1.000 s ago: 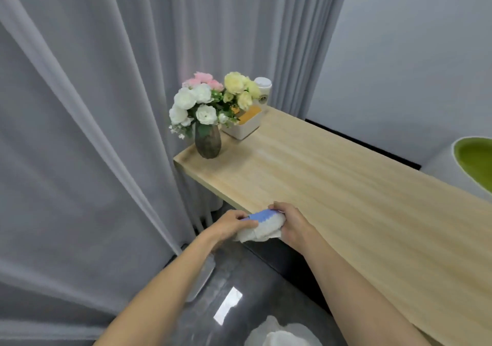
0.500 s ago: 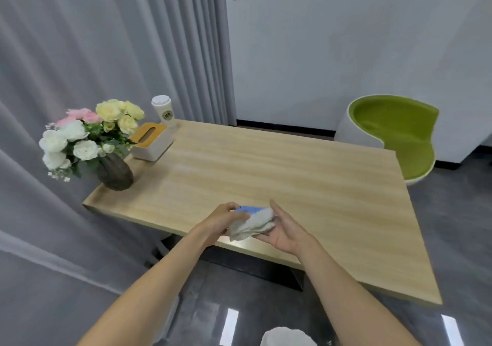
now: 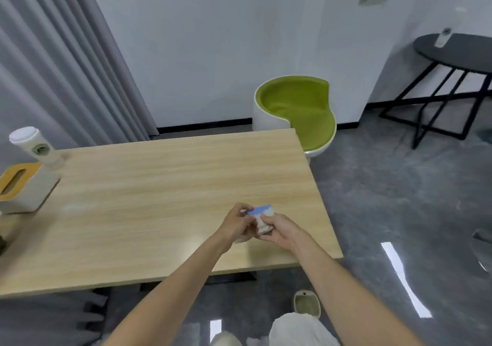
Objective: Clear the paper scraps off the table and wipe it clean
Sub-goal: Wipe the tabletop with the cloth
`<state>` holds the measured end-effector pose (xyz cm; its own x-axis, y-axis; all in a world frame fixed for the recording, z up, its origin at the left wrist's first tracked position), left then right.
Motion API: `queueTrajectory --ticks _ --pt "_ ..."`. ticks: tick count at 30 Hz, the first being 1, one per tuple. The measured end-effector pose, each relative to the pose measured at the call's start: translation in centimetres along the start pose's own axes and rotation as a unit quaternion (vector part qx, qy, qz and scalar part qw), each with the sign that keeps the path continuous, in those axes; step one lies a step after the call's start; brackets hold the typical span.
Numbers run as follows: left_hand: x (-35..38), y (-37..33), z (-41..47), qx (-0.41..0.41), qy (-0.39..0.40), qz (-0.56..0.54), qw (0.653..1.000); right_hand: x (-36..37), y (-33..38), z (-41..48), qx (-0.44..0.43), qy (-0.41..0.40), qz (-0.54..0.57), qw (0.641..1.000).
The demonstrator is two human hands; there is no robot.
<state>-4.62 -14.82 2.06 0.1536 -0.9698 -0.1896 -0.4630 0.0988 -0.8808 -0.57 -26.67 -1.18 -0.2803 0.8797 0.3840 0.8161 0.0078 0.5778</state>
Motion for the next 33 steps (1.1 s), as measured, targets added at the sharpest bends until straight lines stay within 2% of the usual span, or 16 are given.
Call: queueTrajectory --ticks 3,6,7,9,11,12,14,17,20,22,24,26,28,31,33 --pt "2.7 -0.7 2.3 0.044 0.0 0.124 0.991 -4.5 1.1 -1.5 -0.022 -0.043 0.069 0.996" --pt "7.3 -2.3 2.8 0.125 0.143 0.143 0.971 -7.9 1.3 -2.7 -0.03 -0.064 0.108 0.992" --pt "8.9 -2.6 2.7 0.135 0.199 0.14 0.961 -8.7 1.3 -3.0 -0.031 -0.068 0.115 0.991" --pt "11.6 -2.4 3.2 0.178 0.267 0.217 0.922 -9.8 1.3 -3.2 -0.037 -0.073 0.135 0.988" --pt "12.7 -1.0 5.0 0.185 0.275 0.346 0.878 -10.9 1.3 -3.0 -0.05 -0.081 0.156 0.983" --pt "12.9 -0.2 5.9 0.171 0.29 0.35 0.874 -11.5 1.2 -2.7 -0.055 -0.088 0.159 0.982" --pt "12.8 0.5 7.5 0.124 0.322 0.266 0.9 -12.3 0.8 -2.0 -0.054 -0.114 0.138 0.982" --pt "12.0 0.6 10.5 0.053 0.309 0.219 0.924 -13.6 0.6 -1.2 -0.066 -0.209 0.08 0.972" --pt "10.7 0.7 13.8 -0.03 0.259 0.232 0.937 -15.2 0.1 -1.4 -0.086 -0.387 0.037 0.917" --pt "10.6 -0.3 16.5 0.005 0.223 0.262 0.939 -16.4 -0.9 -1.7 -0.084 -0.49 -0.061 0.865" --pt "11.6 -1.4 19.0 0.128 0.207 0.327 0.913 -16.7 -2.3 -1.9 -0.07 -0.536 -0.129 0.831" --pt "13.2 -1.7 20.0 0.233 0.21 0.395 0.864 -16.6 -4.2 -2.0 -0.057 -0.555 -0.152 0.816" --pt "15.4 -1.2 19.8 0.292 0.23 0.443 0.816 -16.2 -5.8 -1.9 -0.05 -0.55 -0.167 0.817" --pt "18.7 0.4 17.6 0.335 0.252 0.513 0.749 -15.5 -7.8 -1.8 -0.008 -0.511 -0.185 0.839" --pt "20.3 1.9 15.0 0.349 0.265 0.518 0.735 -15.3 -8.7 -1.7 0.003 -0.485 -0.228 0.844"
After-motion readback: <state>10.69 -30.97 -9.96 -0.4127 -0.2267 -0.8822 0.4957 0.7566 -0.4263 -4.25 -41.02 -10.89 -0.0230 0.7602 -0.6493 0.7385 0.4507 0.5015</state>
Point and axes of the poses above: each hand's wrist, its own z-axis towards the middle knuckle, its own x-axis out of the palm, y = z × x, the point moved 5 cm from there along z, towards the middle knuckle, and after that the axes turned 4 degrees about x, right-handed, at the moved point
